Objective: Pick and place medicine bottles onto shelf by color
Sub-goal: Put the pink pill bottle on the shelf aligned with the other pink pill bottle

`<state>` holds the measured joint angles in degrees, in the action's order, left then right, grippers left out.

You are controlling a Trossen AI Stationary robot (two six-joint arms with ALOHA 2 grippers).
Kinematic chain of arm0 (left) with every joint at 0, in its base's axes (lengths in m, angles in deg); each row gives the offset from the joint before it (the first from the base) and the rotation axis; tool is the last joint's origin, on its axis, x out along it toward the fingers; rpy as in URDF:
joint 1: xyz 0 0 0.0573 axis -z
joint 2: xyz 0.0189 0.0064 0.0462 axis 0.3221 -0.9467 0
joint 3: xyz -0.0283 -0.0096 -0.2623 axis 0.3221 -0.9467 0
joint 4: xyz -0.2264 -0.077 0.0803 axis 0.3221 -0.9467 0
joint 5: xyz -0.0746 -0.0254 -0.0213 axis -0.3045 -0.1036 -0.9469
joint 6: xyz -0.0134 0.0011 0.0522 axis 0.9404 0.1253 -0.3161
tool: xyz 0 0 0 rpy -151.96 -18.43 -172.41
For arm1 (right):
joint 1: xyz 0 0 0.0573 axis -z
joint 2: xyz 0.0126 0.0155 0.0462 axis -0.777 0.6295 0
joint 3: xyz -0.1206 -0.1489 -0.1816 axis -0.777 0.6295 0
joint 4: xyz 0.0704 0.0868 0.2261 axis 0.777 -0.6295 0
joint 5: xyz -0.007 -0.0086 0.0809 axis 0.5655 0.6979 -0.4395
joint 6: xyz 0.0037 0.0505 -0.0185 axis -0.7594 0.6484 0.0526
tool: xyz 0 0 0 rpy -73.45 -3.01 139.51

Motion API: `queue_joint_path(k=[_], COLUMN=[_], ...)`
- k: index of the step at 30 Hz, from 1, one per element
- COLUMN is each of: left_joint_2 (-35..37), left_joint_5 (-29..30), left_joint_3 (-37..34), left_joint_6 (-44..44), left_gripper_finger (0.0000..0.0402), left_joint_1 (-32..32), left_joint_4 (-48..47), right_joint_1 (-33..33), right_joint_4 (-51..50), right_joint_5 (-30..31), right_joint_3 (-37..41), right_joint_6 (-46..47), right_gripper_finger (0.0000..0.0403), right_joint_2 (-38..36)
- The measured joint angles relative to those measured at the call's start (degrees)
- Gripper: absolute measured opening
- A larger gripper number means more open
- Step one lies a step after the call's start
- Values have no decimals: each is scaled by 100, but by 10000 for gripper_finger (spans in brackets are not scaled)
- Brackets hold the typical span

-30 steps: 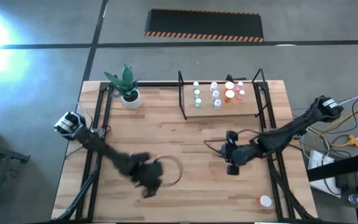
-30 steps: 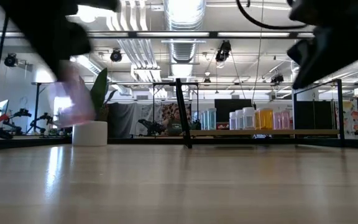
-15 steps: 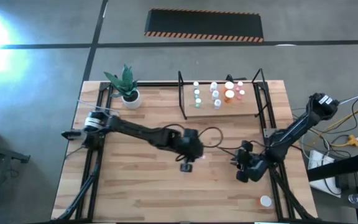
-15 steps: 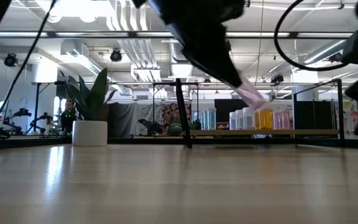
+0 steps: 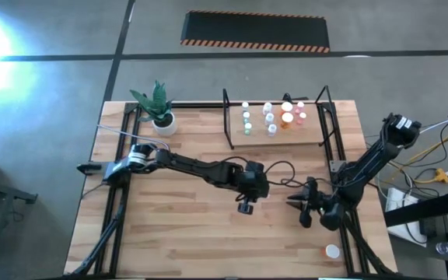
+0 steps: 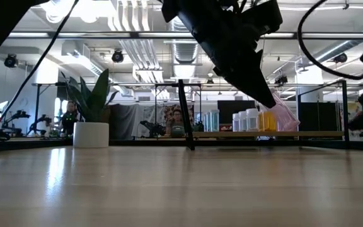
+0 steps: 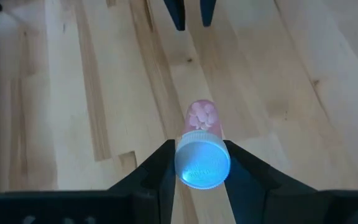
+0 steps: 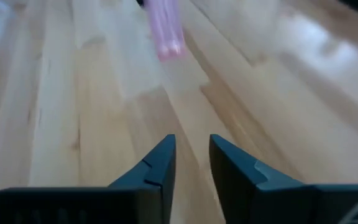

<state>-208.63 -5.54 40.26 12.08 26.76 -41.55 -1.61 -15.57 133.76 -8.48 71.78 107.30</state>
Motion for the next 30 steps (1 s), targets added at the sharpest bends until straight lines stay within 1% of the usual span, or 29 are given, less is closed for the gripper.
queue_joint_path(k=[3, 7, 10, 14, 18, 22, 30], left_joint_2=[0, 0, 0, 0, 0, 0, 0], left_joint_5=[0, 2, 2, 4, 4, 7, 9], left_joint_3=[0, -2, -2, -4, -4, -4, -4], left_joint_6=[0, 2, 2, 3, 4, 5, 7], left_gripper_finger=[93, 94, 97, 98, 99, 99, 100], left_joint_1=[0, 0, 2, 2, 2, 2, 4], left_joint_4=[-5, -1, -1, 1, 1, 4, 58], right_joint_1=[72, 272, 497, 835, 1098, 1303, 1639], right_joint_4=[248, 389, 409, 390, 392, 392, 379], right_joint_5=[161, 394, 407, 404, 352, 109, 87], right_joint_3=[-97, -354, -545, -796, -1083, -1403, -1998], right_joint_6=[-673, -1404, -1873, -2440, -2875, -3212, -3648], right_gripper_finger=[118, 173, 209, 238, 243, 235, 219], right_joint_2=[0, 0, 48, 323, 742, 1211, 1925])
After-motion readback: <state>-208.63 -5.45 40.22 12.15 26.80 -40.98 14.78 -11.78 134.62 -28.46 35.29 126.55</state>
